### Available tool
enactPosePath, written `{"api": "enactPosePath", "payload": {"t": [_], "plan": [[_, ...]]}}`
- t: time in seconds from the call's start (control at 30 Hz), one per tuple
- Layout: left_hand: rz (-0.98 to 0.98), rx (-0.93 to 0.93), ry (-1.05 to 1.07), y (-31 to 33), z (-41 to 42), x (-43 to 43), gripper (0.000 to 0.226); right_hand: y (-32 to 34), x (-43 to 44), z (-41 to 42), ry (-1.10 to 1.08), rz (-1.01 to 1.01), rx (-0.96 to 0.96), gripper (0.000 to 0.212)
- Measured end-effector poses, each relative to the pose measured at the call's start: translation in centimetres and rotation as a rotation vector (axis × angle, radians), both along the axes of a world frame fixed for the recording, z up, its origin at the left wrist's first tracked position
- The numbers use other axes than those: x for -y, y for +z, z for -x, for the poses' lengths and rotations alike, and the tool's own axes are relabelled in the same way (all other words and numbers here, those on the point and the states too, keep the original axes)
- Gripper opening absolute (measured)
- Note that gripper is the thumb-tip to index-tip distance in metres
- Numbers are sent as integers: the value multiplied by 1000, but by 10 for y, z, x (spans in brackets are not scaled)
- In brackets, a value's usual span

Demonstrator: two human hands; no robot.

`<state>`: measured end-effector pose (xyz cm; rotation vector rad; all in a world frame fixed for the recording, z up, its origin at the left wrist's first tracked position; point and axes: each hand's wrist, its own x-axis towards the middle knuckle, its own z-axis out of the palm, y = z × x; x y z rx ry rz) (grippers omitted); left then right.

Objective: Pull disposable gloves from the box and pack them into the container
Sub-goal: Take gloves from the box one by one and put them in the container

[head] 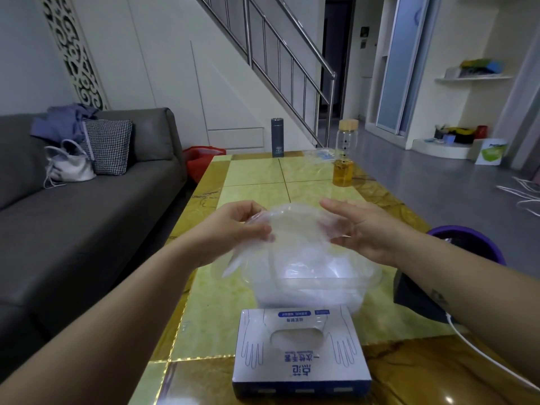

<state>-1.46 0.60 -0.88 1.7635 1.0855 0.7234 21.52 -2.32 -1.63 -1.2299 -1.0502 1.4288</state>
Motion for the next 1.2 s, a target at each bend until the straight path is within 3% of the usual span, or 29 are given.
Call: {"api": "enactPosePath", "payload": {"t": [0.1,0.23,0.3,0.37,0.57,0.7,0.77,0.83,0.9,1.03,1.2], "plan": [[22,18,-12,-7,-3,-1,19,-2,2,5,42,-50,-72,48],[28,83,-20,-13,-6,2,21,-3,5,6,102,-151,234,42],[176,255,-55,-14,-5,4,26,-3,7,4,95,-254,404,27],[369,430,-86,-15,-5,6,35,-4,8,2,62,-345,459,20],[541,445,-138,-22,-18,9,48,-2,16,8,-19,-569,578,15],[452,510,-97,-30,-23,7,48,-6,18,9,-77,-642,598,16],[361,463,-38,-33,-20,3,46,-5,15,1,-159,-517,618,26],[286,440,-14,-34,-16,2,43,-5,15,-8,-66,-192,498,57],[257,453,-8,-33,-14,3,40,-6,18,-9,99,72,249,58],[200,374,3,-34,-17,6,37,-14,17,-3,104,10,0,56],[97,273,39,-35,-16,10,41,-8,14,0,-83,-57,-51,68]]}}
